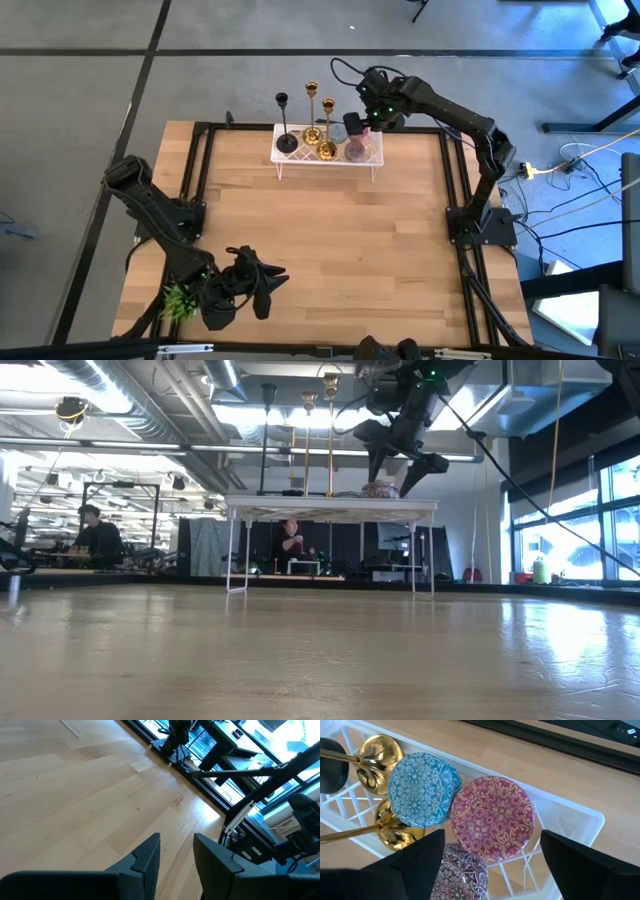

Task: Pick & Place candle stick holders
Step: Put the pink patterned scented candle on the shelf

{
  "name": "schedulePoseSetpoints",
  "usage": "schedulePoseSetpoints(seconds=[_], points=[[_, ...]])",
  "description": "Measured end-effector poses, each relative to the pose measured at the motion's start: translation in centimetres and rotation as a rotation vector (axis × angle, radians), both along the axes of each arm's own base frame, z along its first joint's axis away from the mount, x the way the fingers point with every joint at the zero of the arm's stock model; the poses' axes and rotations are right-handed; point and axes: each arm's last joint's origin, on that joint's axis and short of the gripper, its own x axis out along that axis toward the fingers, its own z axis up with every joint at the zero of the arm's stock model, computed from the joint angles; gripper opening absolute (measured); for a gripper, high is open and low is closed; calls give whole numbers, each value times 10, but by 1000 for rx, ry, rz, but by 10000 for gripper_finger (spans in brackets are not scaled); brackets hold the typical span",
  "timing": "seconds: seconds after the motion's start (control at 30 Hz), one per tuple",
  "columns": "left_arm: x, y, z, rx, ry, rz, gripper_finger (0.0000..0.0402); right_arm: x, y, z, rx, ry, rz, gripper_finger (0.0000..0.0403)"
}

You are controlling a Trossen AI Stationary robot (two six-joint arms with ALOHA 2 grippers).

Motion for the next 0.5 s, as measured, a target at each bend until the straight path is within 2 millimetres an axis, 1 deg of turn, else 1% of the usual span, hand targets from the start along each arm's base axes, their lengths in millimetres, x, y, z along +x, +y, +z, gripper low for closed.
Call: schedulePoseSetpoints(seconds=[0.5], points=[[0, -1, 0, -2, 3, -6, 113, 0, -1, 0, -28, 5, 65, 330]])
